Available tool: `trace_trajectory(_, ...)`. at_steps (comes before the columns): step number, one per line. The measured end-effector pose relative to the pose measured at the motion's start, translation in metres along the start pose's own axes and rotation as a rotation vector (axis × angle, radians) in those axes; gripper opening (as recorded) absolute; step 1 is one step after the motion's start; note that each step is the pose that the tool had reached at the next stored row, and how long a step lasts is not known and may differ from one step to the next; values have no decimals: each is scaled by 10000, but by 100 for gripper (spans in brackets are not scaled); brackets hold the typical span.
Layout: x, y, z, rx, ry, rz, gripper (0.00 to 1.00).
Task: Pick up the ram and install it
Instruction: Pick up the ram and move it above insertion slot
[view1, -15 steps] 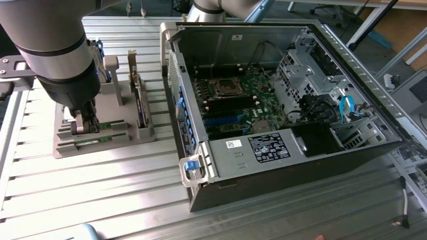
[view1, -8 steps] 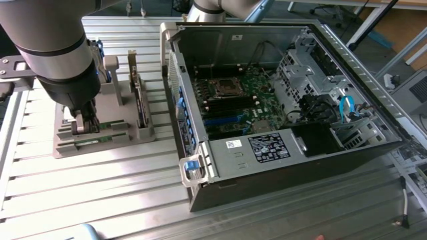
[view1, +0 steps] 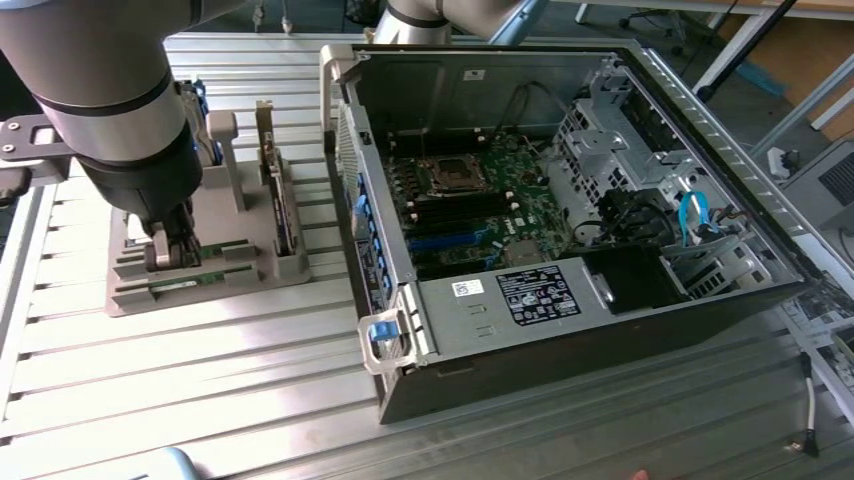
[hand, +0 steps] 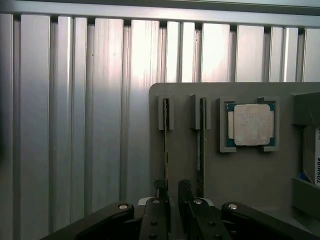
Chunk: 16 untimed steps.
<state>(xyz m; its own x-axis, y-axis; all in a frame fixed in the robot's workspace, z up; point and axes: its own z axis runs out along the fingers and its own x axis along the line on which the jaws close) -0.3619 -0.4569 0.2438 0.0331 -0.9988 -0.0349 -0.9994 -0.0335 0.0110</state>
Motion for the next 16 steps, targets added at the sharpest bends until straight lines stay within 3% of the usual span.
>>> trace_trajectory(16, 3, -1, 88, 70, 2, -2, 24)
